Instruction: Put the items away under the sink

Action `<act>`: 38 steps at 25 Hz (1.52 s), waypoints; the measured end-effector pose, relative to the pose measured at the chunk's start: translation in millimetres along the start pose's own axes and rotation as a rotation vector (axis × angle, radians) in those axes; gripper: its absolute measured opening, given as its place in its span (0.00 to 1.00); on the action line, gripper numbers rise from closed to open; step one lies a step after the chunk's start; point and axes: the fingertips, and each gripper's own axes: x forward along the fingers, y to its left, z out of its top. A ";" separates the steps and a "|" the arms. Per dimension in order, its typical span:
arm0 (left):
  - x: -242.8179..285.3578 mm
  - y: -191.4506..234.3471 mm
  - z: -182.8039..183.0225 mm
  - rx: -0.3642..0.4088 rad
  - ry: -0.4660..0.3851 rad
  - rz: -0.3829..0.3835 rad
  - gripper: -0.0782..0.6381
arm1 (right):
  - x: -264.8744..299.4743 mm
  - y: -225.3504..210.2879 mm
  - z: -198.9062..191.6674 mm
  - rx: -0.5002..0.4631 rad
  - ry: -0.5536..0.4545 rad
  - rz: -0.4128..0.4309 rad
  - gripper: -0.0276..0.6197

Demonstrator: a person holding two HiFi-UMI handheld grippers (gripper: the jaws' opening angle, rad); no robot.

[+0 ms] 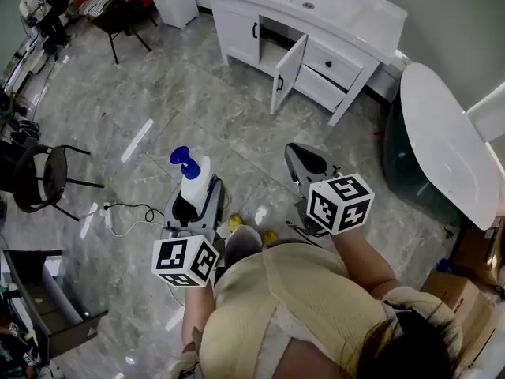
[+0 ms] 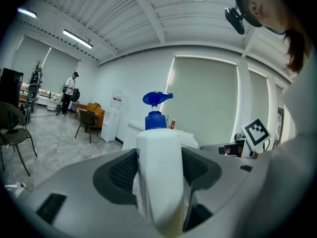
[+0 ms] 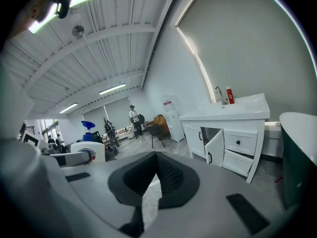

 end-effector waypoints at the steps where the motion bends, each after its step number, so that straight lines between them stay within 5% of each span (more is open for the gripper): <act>1: 3.8 -0.3 0.8 -0.001 0.000 -0.003 0.52 | 1.8 -3.3 0.3 0.002 0.003 -0.002 0.08; 12: 56.4 18.8 12.8 0.004 0.023 -0.066 0.52 | 39.1 -28.0 12.4 0.006 0.019 -0.057 0.08; 38: 171.4 140.5 73.7 0.006 0.075 -0.189 0.52 | 192.9 -25.4 60.9 0.034 0.038 -0.157 0.08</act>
